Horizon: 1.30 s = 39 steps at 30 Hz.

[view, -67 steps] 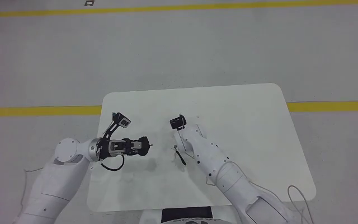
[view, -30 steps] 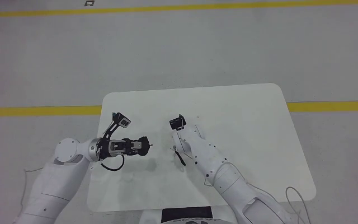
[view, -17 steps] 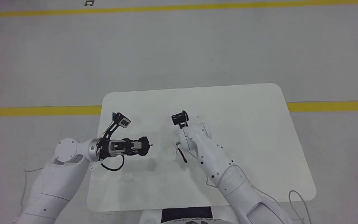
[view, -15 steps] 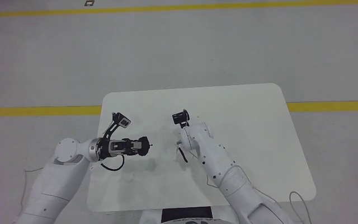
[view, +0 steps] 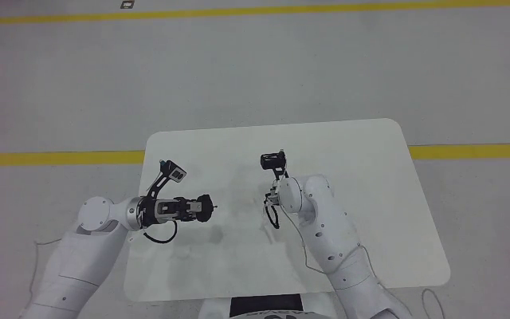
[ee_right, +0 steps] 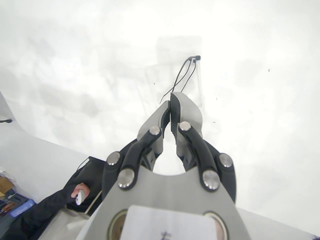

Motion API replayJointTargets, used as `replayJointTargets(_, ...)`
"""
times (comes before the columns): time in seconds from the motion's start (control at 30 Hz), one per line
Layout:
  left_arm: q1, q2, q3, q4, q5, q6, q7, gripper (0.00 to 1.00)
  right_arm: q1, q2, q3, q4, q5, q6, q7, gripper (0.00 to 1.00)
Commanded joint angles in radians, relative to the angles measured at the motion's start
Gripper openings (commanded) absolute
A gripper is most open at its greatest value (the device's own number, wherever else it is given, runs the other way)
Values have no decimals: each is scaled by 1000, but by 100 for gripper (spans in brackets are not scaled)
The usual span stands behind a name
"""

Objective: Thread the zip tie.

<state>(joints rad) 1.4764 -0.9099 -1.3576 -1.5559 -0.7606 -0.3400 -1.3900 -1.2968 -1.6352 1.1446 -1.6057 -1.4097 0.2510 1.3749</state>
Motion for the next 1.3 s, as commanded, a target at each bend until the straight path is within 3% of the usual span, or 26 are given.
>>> replayJointTargets(0.0, 0, 0, 0, 0, 0, 0, 0, 0, -13, 2, 8, -13, 18, -4, -13, 0)
replayJointTargets(0.4, 0, 0, 0, 0, 0, 0, 0, 0, -18, 4, 13, -19, 48, -22, -18, 0)
replayJointTargets(0.5, 0, 0, 0, 0, 0, 0, 0, 0, -42, 8, 34, -42, 72, -13, -93, 0)
replayJointTargets(0.73, 0, 0, 0, 0, 0, 0, 0, 0, -144, 17, 63, -179, 131, 7, -239, 0)
replayJointTargets(1.0, 0, 0, 0, 0, 0, 0, 0, 0, -253, 27, 75, -258, 243, -50, -437, 0)
replayJointTargets(1.1, 0, 0, 0, 0, 0, 0, 0, 0, -261, 31, 69, -267, 224, -65, -513, 0)
replayJointTargets(1.27, 0, 0, 0, 0, 0, 0, 0, 0, -261, 31, 67, -266, 217, -65, -517, 0)
